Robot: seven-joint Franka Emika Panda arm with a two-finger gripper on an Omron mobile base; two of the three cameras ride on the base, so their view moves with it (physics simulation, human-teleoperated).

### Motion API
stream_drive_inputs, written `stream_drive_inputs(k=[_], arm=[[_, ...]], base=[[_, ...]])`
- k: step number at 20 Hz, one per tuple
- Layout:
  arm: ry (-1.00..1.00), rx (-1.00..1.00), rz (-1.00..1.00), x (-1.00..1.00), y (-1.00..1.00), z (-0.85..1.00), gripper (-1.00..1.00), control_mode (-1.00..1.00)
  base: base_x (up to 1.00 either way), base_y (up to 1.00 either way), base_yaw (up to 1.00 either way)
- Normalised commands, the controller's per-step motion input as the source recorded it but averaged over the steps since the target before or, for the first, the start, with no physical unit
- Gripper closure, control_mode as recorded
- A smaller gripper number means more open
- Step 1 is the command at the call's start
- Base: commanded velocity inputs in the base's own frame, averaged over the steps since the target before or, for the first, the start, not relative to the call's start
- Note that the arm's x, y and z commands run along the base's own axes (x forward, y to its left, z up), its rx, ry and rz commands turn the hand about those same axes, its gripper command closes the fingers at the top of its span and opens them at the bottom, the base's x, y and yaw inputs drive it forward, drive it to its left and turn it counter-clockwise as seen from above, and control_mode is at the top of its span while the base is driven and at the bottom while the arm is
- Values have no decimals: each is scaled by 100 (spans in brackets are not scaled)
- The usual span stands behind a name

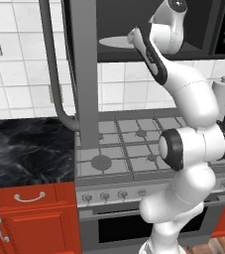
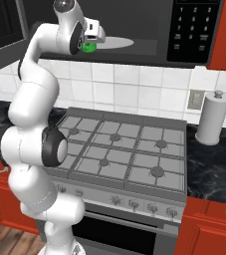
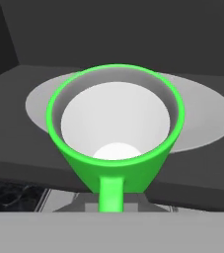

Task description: Pick the mug from the counter and place it inside the microwave. Then close the microwave.

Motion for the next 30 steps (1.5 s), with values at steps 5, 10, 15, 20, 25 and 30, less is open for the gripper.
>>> stream_drive_inputs(k=[5, 10, 15, 20, 25, 30], arm=[[0, 0, 0, 24, 0, -1, 100, -100], [7, 0, 0, 26, 0, 23, 100, -100], [16, 0, 0, 12, 0, 29, 100, -100], [7, 0, 0, 24, 0, -10, 100, -100], [-2, 0, 0, 13, 0, -18, 100, -100], [-9, 0, 0, 16, 0, -20, 100, -100]], base=[[0, 0, 0], [0, 0, 0], [0, 0, 0], [0, 0, 0], [0, 0, 0], [0, 0, 0]])
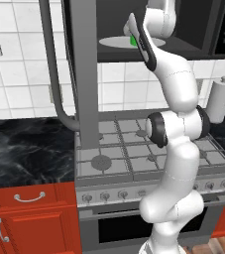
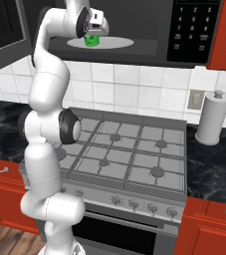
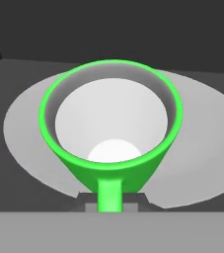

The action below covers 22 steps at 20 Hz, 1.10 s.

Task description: Pick the mug from the counter and place it inside the microwave. Then close the microwave.

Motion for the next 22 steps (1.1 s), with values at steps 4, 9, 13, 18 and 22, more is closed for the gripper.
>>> stream_drive_inputs(k=[4, 9, 13, 18, 22], arm=[[-19, 0, 0, 5, 0, -39, 100, -100], [-7, 0, 0, 12, 0, -24, 100, -100], [-1, 0, 0, 8, 0, -32, 100, -100], [0, 0, 0, 8, 0, -14, 100, -100], [0, 0, 0, 0, 0, -1, 100, -100]], base=[[0, 0, 0], [0, 0, 0], [0, 0, 0], [0, 0, 0], [0, 0, 0]])
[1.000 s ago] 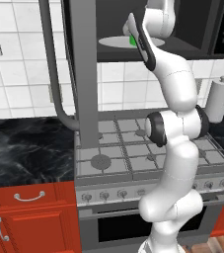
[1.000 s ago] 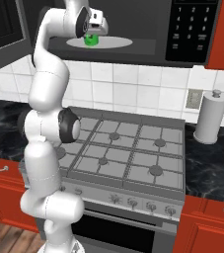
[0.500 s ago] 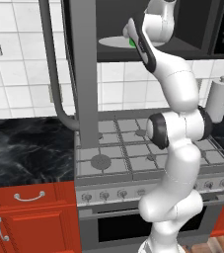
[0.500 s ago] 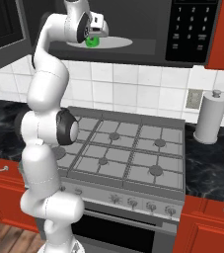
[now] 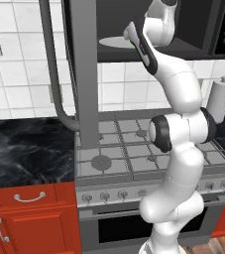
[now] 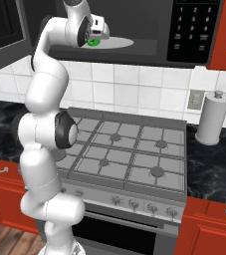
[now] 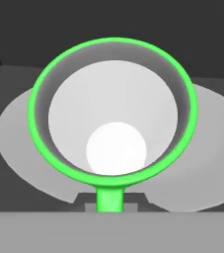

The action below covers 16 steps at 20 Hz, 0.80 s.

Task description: Pick the mug from the counter and place it inside the microwave. Then close the microwave.

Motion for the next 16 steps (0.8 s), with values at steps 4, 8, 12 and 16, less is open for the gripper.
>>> stream_drive_inputs(k=[4, 8, 12, 16], arm=[[0, 0, 0, 0, 0, 0, -100, -100], [0, 0, 0, -1, 0, 0, -100, -100], [-1, 0, 0, -12, 0, 0, -100, -100], [-10, 0, 0, -42, 0, 0, -100, -100]], base=[[0, 0, 0], [0, 0, 0], [0, 0, 0], [0, 0, 0]])
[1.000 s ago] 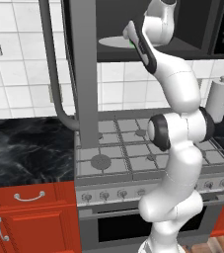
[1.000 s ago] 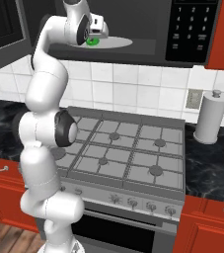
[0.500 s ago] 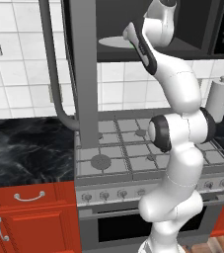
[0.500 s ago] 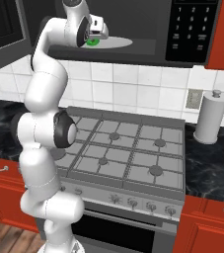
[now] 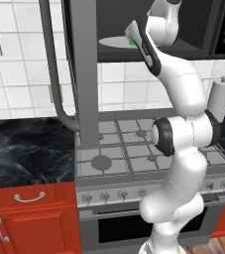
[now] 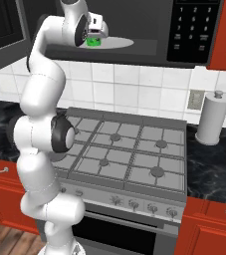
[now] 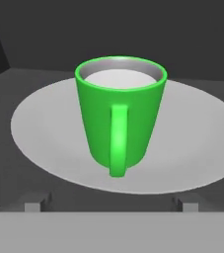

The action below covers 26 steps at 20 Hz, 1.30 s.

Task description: Pick the mug from the counter and place it inside the microwave. Then close the microwave.

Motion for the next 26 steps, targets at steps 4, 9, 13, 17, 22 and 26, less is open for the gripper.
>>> stream_drive_inputs(k=[4, 9, 13, 17, 22, 26], arm=[[-19, 0, 0, -61, 0, 0, -100, -100], [-22, 0, 0, -66, 0, -6, -100, -100], [-19, 0, 0, -64, 0, -19, -100, -100], [-11, 0, 0, -56, 0, -1, -100, -100], [0, 0, 0, -61, 0, 11, -100, -100], [7, 0, 0, -53, 0, 24, -100, -100]], base=[[0, 0, 0], [0, 0, 0], [0, 0, 0], [0, 0, 0], [0, 0, 0], [0, 0, 0]])
